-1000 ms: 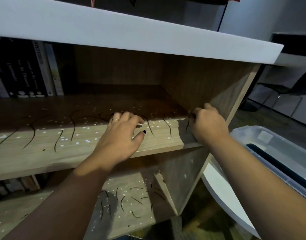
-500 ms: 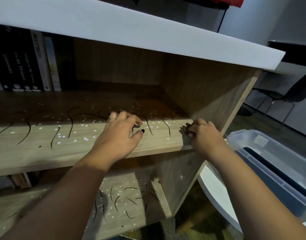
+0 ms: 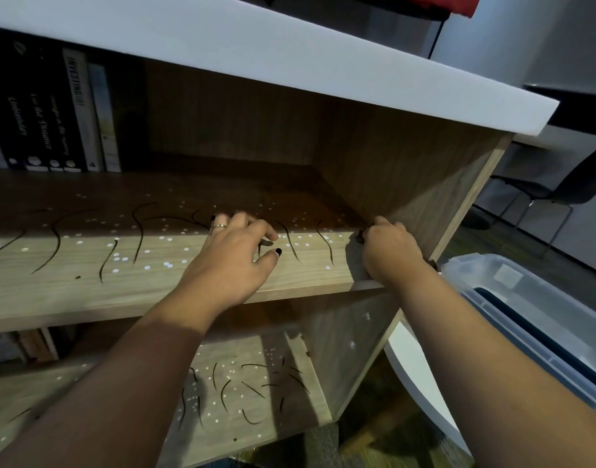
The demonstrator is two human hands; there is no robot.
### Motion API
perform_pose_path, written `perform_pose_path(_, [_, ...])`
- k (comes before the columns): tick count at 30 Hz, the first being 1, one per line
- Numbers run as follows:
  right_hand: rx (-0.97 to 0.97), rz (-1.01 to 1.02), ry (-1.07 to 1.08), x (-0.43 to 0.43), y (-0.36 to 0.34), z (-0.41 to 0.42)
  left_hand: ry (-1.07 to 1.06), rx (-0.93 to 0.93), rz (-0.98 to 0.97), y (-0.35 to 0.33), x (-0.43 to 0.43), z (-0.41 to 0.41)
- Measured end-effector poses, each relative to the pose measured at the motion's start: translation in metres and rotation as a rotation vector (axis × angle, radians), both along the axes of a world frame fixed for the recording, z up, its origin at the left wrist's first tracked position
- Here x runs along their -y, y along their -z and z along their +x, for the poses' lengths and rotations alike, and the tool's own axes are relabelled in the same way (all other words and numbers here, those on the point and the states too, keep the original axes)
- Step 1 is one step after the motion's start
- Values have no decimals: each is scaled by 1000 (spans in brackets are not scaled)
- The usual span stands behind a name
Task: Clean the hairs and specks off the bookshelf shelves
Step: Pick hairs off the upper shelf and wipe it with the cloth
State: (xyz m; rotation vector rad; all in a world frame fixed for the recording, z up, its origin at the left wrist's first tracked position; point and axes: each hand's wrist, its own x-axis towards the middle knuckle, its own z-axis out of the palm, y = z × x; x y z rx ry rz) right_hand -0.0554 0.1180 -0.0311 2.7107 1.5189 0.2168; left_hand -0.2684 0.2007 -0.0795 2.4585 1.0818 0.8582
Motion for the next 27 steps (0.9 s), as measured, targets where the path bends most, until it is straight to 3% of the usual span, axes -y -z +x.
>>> perform_pose_path(8, [-47, 19, 19, -1, 9, 21, -10, 19, -20, -1, 0, -1])
perform_pose_path(17, [11, 6, -152, 52, 12, -3, 8, 14, -25, -1, -1, -1])
perform_pose_path(23, [53, 22, -63, 22, 11, 0, 8, 28, -29, -1, -1, -1])
perform_pose_path(27, [-42, 59, -50, 3, 4, 12, 1, 25, -31, -1, 0, -1])
